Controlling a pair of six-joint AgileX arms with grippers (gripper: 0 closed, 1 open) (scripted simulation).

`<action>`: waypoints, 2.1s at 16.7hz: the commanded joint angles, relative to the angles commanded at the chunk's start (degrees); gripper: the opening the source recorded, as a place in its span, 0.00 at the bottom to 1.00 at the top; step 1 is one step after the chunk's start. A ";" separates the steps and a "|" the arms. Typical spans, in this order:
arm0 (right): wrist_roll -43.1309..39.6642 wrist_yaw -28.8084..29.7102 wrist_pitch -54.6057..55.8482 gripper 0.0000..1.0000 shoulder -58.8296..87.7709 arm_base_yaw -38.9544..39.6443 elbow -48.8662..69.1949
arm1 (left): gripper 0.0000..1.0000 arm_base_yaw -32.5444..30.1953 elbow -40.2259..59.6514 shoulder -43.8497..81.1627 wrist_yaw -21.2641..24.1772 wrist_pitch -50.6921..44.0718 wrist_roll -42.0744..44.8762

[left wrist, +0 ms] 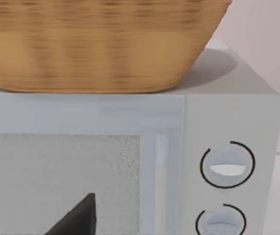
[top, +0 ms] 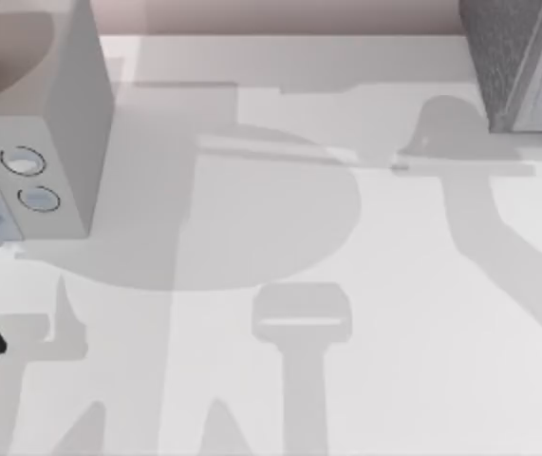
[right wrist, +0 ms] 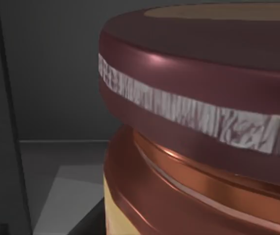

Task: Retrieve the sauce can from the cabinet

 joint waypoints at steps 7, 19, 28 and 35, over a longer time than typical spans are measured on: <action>-0.04 -1.53 1.27 0.00 -2.03 -1.65 -3.61 | 1.00 0.00 0.00 0.00 0.00 0.00 0.00; -0.03 -22.33 23.48 0.00 -38.79 -22.23 -65.31 | 1.00 0.00 0.00 0.00 0.00 0.00 0.00; -0.50 -39.87 41.36 0.00 -68.70 -38.94 -111.22 | 1.00 0.00 0.00 0.00 0.00 0.00 0.00; -0.82 -43.00 43.90 0.00 -73.37 -41.86 -117.17 | 1.00 0.00 0.00 0.00 0.00 0.00 0.00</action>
